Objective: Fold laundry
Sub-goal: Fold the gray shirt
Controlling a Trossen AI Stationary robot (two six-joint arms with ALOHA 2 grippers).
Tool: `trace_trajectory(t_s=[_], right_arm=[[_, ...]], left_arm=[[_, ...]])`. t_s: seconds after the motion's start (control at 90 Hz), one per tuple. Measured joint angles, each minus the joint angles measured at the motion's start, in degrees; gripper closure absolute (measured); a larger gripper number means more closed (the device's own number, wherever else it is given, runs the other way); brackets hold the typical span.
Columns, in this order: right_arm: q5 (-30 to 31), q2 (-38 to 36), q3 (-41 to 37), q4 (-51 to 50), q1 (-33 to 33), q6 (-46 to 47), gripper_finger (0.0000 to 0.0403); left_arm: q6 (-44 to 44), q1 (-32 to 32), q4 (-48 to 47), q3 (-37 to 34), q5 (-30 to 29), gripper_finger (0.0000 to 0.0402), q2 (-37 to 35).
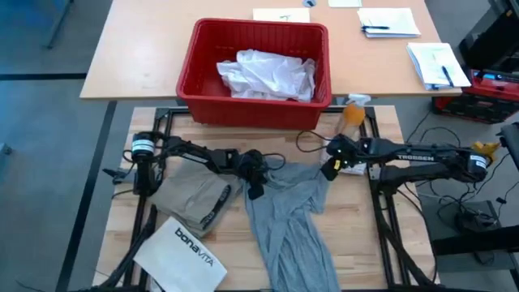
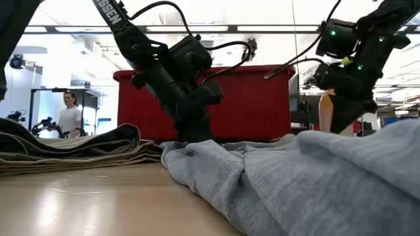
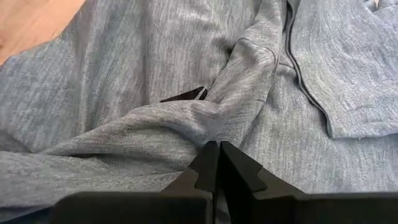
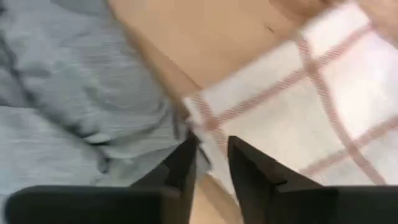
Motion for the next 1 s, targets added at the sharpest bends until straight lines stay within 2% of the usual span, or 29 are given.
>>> trace_trajectory(t_s=[0.111,0.211,0.289,0.411,0.5,0.678,0.833,1.0], right_arm=[[-1.7,-0.9,0.0,0.6,0.9,0.1,0.0288],[-3.5,-1.3,-2.3,3.4,2.1,-0.4,0.0285],[-4.7,-1.2,-5.3,8.1,2.4,0.3,0.0294],[-7.0,-1.3,-7.2,12.7,3.5,9.3,0.0318],[-6.4,-1.1,-9.6,13.6,5.9,9.5,0.0336],[-4.9,0.3,-15.2,22.0,7.4,12.5,0.0364],[-3.9,0.2,-17.3,23.2,9.1,23.8,0.0391],[-1.1,-1.2,-15.5,15.2,16.3,35.5,0.04]], left_arm=[[0.3,0.0,-0.1,0.0,0.0,0.0402,0.0],[0.5,0.0,-0.7,0.0,0.0,0.0402,0.0],[1.4,0.0,-1.1,0.0,0.0,0.0402,0.0],[2.2,0.1,-3.4,0.0,0.0,0.0402,-0.3],[2.7,0.1,-5.8,0.1,0.1,0.0402,-0.5],[2.8,0.2,-6.5,0.2,0.1,0.0402,-0.6],[3.4,0.2,-6.9,0.1,0.1,0.0402,-0.5],[4.3,0.2,-7.1,0.1,0.1,0.0402,-0.6]])
